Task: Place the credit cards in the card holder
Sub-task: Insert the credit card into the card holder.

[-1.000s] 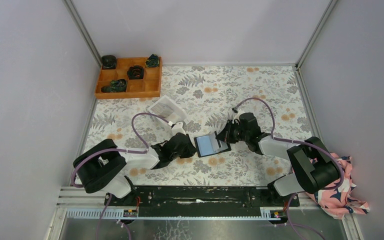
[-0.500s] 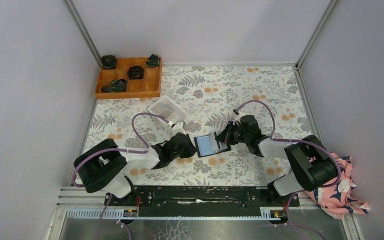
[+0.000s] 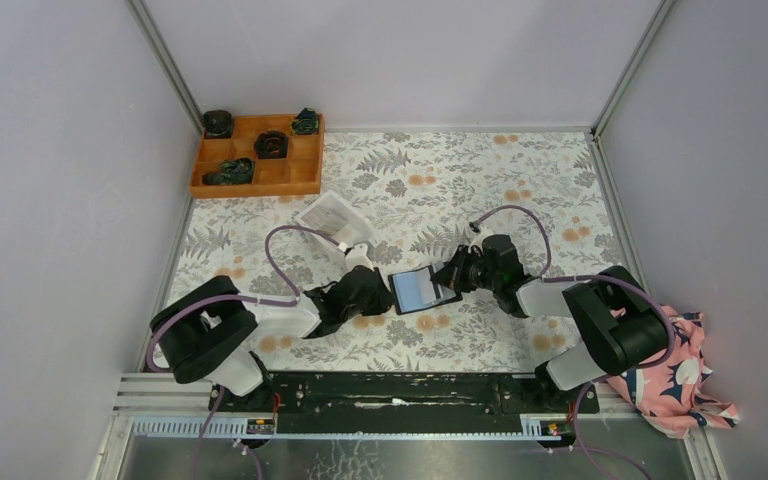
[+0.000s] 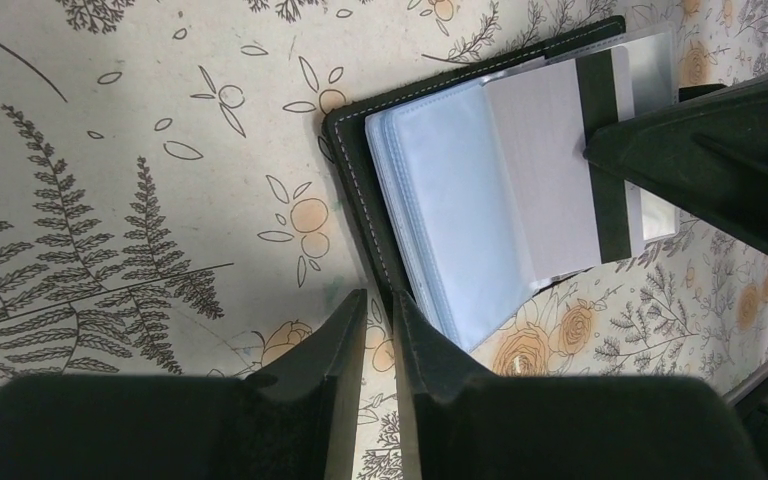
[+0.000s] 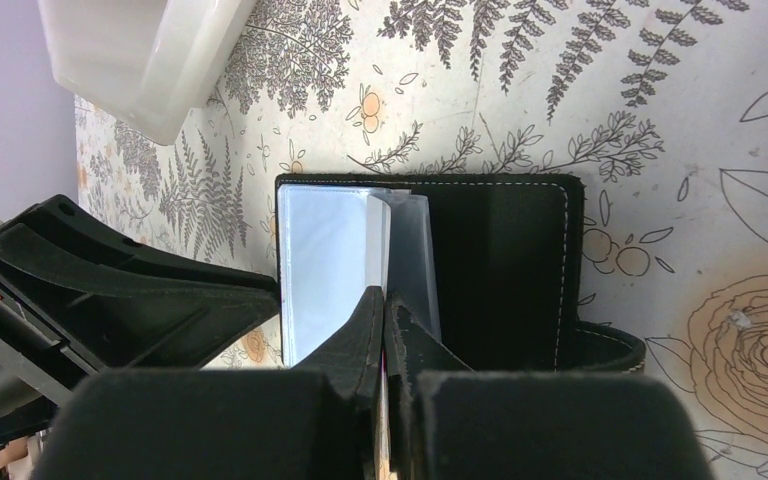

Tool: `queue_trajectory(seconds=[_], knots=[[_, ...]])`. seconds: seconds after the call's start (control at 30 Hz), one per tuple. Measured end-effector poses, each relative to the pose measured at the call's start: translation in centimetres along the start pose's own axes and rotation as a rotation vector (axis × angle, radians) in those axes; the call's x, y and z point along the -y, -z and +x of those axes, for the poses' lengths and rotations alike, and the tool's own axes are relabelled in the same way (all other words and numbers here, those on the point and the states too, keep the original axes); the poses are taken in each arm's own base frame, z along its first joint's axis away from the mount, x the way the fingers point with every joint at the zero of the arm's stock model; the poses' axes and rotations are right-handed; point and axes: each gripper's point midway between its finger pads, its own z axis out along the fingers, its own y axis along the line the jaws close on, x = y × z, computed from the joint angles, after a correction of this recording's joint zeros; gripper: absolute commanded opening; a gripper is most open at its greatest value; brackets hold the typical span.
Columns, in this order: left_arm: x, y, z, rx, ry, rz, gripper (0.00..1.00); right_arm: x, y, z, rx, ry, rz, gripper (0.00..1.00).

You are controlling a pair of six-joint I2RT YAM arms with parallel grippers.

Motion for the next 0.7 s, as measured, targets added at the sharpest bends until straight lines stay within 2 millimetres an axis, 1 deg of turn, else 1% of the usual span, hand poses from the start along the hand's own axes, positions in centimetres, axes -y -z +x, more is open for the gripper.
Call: queue_trajectory(seconds=[0.7], knots=[[0.4,-0.43,-0.02,0.007,0.001,0.015,0.23,0.22,0.09,0.57,0.007,0.0,-0.022,0.0]])
